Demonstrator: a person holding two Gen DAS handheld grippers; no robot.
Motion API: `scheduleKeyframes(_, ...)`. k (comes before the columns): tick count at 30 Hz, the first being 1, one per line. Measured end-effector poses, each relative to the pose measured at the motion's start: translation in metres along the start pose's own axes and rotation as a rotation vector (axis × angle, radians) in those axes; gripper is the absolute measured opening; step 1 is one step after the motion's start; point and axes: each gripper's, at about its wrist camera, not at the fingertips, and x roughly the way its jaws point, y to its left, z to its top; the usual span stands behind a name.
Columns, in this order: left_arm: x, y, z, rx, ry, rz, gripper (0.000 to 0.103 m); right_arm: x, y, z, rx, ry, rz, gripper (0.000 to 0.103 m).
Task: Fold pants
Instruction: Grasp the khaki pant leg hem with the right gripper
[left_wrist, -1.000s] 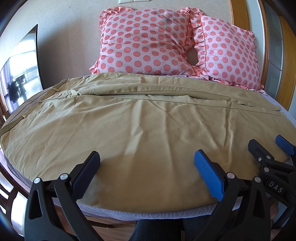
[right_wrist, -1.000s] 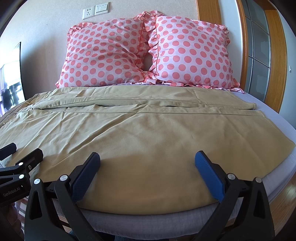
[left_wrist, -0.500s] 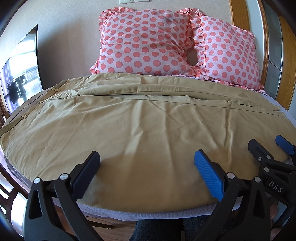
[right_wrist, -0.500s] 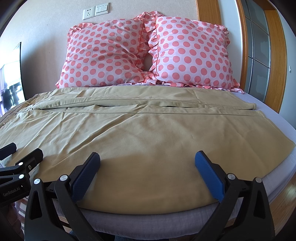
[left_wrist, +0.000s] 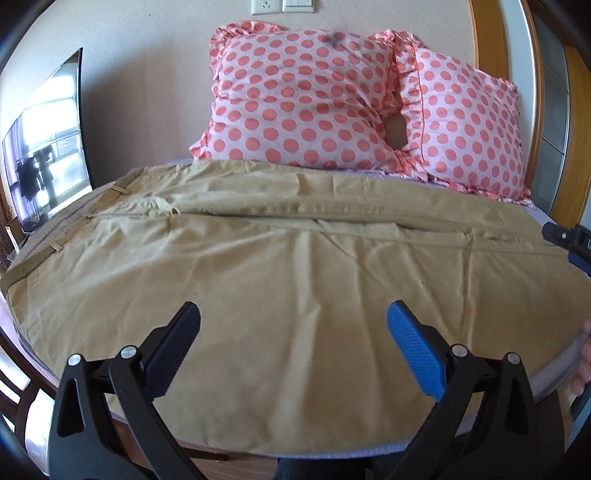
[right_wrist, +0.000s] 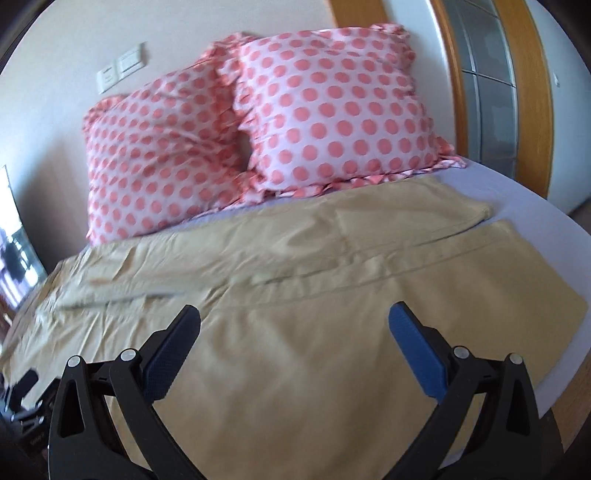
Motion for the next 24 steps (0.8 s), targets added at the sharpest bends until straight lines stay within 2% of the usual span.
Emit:
scheduleKeyframes(3,0.002,0.015,0.024,-0.021,-0.046,0.035,0.101,0.039,-0.03,0.055,0.09,0.035,-0.12,0.101)
scheduleKeyframes(6,0.01,0.033,0.05,-0.026,-0.078,0.104,0.101,0.095,-0.062,0.101,0.21,0.137,-0.232,0.081)
scheduleKeyframes(9,0.022,0.053,0.071,-0.054,-0.093,0.152,0.101,0.153,-0.089,0.132,0.334,0.241,-0.288,0.079)
scheduleKeyframes(11,0.032,0.067,0.081,-0.092,-0.091,0.167,0.101,0.185,-0.101,0.145,0.388,0.275,-0.348,0.079)
scheduleKeyframes(16,0.055,0.097,0.082,-0.206,-0.053,0.13,0.101,0.242,-0.112,0.166,0.395,0.3,-0.534,0.079)
scheduleKeyframes(19,0.07,0.108,0.079,-0.249,0.024,0.044,0.101,0.269,-0.122,0.166,0.426,0.346,-0.583,0.079)
scheduleKeyframes(21,0.077,0.112,0.076,-0.276,0.059,0.01,0.101,0.279,-0.118,0.168,0.354,0.351,-0.627,0.078)
scheduleKeyframes(23,0.083,0.115,0.073,-0.3,0.083,-0.02,0.101,0.277,-0.118,0.164,0.318,0.314,-0.611,0.074)
scheduleKeyframes(24,0.086,0.117,0.071,-0.311,0.093,-0.035,0.101,0.273,-0.119,0.162,0.305,0.294,-0.606,0.063)
